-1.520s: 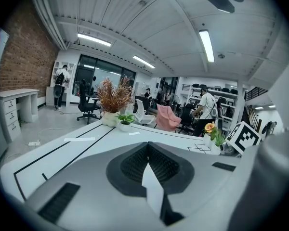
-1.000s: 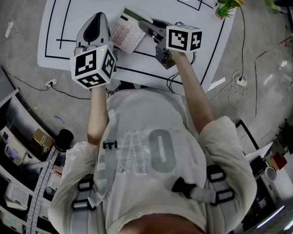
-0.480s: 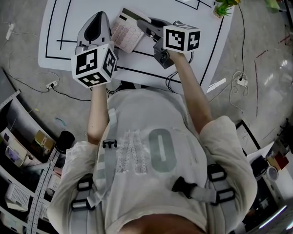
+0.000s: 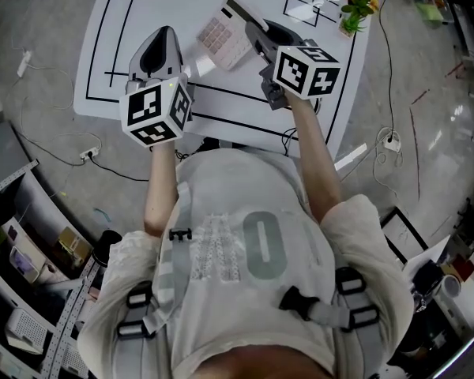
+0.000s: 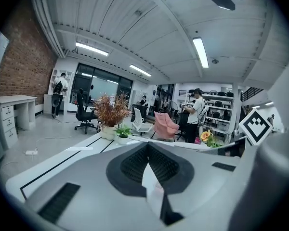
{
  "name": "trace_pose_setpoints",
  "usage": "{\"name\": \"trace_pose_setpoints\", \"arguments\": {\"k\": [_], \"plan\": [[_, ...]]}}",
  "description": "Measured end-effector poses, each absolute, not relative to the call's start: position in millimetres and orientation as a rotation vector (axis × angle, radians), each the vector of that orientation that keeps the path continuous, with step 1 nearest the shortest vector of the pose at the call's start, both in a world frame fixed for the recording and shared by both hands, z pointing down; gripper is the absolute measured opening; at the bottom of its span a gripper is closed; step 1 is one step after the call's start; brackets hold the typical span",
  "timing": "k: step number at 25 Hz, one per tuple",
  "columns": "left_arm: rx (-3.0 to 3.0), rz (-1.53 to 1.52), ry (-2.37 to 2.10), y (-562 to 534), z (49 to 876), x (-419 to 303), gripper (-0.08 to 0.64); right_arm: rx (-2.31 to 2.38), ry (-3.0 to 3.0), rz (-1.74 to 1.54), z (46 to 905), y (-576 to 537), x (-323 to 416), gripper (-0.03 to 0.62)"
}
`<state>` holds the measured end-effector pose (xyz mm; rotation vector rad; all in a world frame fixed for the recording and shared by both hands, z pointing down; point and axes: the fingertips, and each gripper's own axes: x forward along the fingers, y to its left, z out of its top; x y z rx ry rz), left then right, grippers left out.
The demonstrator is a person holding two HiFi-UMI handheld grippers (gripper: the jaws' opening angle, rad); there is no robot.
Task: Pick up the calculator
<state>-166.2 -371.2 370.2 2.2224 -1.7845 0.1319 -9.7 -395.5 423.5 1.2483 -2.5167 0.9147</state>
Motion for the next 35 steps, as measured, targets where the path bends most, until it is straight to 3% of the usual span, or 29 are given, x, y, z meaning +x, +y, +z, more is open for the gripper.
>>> {"name": "trace_pose_setpoints", "arguments": {"k": [15, 35], "plan": [[2.401, 0.069, -1.912, -321, 300, -192, 0.020, 1.678, -2.441, 0.094, 308, -325, 0, 0.075], [2.432, 0.027, -1.944, -300, 295, -217, 0.020, 1.694, -2.405, -0.018, 304, -292, -22, 0.072]]}}
